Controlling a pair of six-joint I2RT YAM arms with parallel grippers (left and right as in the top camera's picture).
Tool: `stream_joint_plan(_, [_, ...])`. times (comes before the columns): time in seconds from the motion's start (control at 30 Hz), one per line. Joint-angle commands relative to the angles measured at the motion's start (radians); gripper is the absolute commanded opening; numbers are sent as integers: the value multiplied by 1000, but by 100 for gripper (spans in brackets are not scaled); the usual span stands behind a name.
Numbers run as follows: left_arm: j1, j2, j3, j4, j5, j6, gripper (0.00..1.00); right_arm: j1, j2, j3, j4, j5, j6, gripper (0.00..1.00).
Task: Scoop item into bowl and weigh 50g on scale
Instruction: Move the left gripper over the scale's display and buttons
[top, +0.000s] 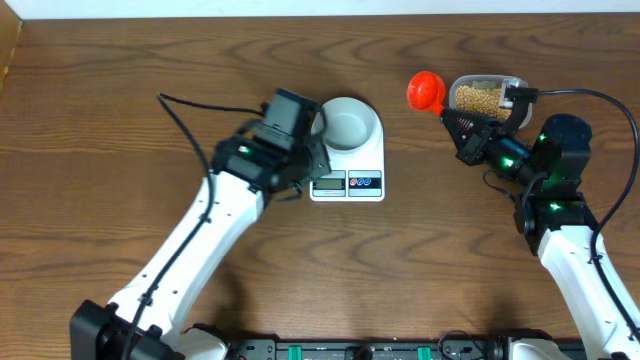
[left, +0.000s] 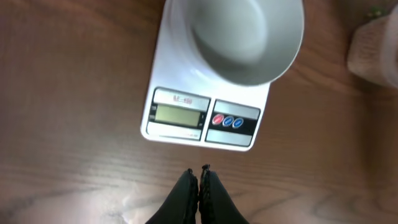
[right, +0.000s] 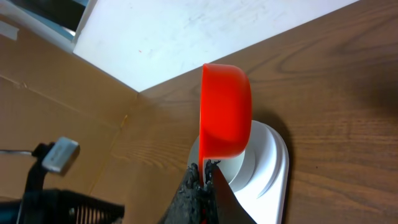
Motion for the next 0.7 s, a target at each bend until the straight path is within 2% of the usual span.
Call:
stream_joint_plan(0.0, [-63,10,-9,-6,-131,-111,8,-5,1,18,-2,-26,-2,1])
stream_joint_plan(0.13, [-127,10,-9,-6,-207,-210,7,-5,1,18,-12,-36,-2,1])
stream_joint_plan(0.5, [-179,12,-49,-5,-237,-396,7,-5,1,18,-53,-40,-4,1])
stream_joint_plan(0.67, [-180,37,-64,-5,-237,-397,7,-5,1,18,-73,-40,-12,1])
